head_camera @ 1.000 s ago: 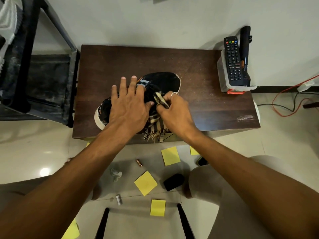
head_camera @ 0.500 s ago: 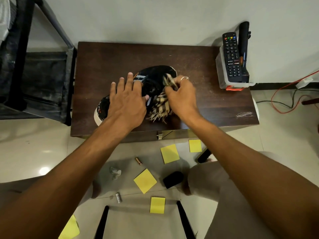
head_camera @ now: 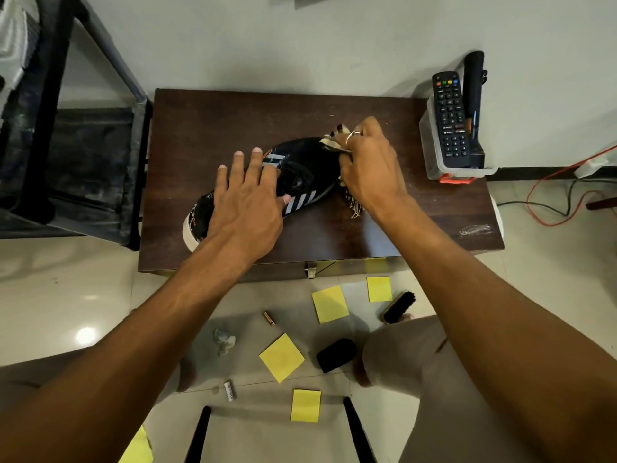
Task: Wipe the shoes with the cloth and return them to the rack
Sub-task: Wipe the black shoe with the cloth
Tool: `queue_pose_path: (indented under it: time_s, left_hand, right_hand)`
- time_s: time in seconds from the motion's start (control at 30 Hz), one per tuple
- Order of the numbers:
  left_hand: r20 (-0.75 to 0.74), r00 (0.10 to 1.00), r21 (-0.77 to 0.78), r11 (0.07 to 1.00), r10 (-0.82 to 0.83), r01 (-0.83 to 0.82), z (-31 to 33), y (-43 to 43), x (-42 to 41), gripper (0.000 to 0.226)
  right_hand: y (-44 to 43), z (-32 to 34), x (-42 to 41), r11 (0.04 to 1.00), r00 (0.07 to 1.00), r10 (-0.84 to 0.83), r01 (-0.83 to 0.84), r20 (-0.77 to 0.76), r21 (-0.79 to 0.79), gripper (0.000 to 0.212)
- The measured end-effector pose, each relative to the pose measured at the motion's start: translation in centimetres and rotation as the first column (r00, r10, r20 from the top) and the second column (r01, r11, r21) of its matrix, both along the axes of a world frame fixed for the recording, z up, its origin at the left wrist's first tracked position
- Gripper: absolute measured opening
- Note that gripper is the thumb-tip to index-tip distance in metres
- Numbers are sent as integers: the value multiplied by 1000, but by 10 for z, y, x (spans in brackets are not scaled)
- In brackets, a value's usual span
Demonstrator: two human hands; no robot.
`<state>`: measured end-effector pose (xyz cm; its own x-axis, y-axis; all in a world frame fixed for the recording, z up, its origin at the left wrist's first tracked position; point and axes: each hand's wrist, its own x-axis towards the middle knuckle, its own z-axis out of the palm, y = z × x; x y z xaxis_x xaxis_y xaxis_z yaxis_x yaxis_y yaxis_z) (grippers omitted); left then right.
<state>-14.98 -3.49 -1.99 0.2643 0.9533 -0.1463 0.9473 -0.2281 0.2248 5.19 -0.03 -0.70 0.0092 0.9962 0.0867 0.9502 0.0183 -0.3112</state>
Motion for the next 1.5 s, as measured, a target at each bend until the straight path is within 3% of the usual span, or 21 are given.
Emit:
queue_pose_path:
  time_s: [0.13,0.3,0.37,0.5,0.73,0.83,1.03,1.13,1.2,1.27,1.33,1.4,1.5]
  left_hand:
    - [15,1000,-8,1000,6,-6,1,-1,0,49]
    - [22,1000,-11,1000,4,-4,2,-1,0,49]
    - [21,1000,-7,1000,6,-5,2,-1,-1,49]
    - [20,1000,-19,1000,13,-13,5,-1,1,51]
    - [-65,997,-23,999,38,-40,10,0,5,47]
    - [-168,984,32,999,49,-44,16,0,5,50]
    - [-232,966,127,989,110,-82,23,9,-7,43]
    - [-138,981,143,983,135,-115,19,16,-21,46]
    - [95,981,38,984,169,-174,18,23,-31,62]
    - [363,900,-160,967,243,-196,20,32,-37,70]
    - [488,823,-275,946,291,-172,20,41,-38,67]
    - [514,793,-299,935,328,-193,14,43,-37,54]
    - [284,944,-23,985,169,-169,-12,28,-36,30]
  right_hand:
    - [-5,4,-11,973,975,208,-198,73,-123,21]
    - [7,7,1,998,996,35,-31,76,-54,26]
    - [8,8,-2,998,993,48,-43,104,-48,27]
    - [3,13,0,949,948,283,-256,145,-182,24]
    - [14,16,19,999,994,40,-37,99,-32,26]
    - [16,17,26,1000,999,26,-26,-27,-7,36]
    - [5,21,14,921,927,338,-362,-161,-147,41]
    - [0,17,1,856,882,427,-466,-199,-226,46]
    - [-3,14,-7,828,860,460,-505,-220,-242,47]
    - [-7,11,-14,826,853,475,-517,-216,-224,46]
    - [-11,8,-19,840,857,473,-509,-203,-189,44]
    - [-13,7,-27,848,869,471,-493,-151,-194,40]
    - [-16,11,-40,838,877,481,-466,-19,-283,33]
